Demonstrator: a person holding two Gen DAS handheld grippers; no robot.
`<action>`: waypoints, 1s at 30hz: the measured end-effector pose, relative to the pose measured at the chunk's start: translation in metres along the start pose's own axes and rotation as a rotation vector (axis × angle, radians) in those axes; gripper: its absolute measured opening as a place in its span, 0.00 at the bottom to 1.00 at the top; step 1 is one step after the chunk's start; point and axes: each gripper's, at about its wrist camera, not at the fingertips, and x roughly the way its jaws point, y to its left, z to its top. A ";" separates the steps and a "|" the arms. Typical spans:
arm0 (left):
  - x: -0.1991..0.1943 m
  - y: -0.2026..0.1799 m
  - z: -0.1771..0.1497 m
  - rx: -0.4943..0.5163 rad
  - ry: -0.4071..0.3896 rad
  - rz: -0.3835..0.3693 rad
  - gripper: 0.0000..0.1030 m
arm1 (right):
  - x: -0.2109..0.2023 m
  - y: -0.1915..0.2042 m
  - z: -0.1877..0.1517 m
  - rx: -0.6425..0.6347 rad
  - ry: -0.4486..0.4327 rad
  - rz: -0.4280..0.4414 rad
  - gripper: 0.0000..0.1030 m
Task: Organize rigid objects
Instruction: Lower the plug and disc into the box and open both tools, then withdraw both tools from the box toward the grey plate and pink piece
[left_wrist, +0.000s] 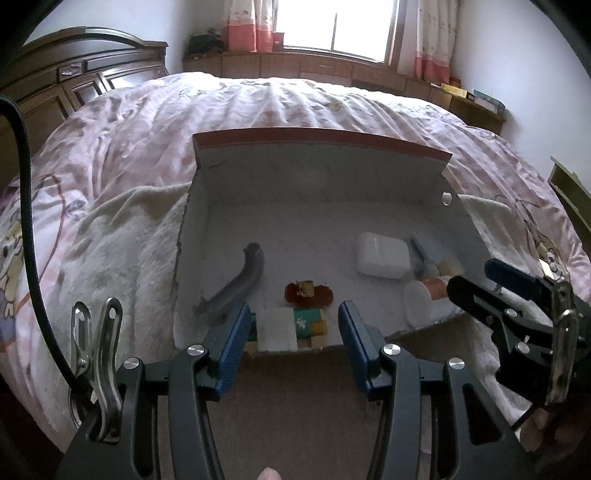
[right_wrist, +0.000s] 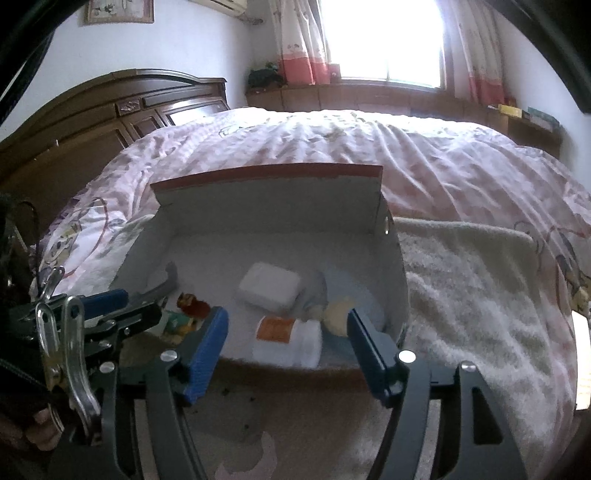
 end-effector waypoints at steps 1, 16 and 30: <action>-0.003 0.000 -0.002 -0.003 0.000 0.000 0.49 | -0.002 0.002 -0.002 0.000 0.000 0.002 0.68; -0.031 0.007 -0.042 -0.002 0.011 -0.012 0.49 | -0.029 0.008 -0.051 0.023 0.047 0.012 0.68; -0.025 0.018 -0.086 -0.022 0.078 -0.002 0.49 | -0.023 0.018 -0.105 -0.002 0.150 0.013 0.68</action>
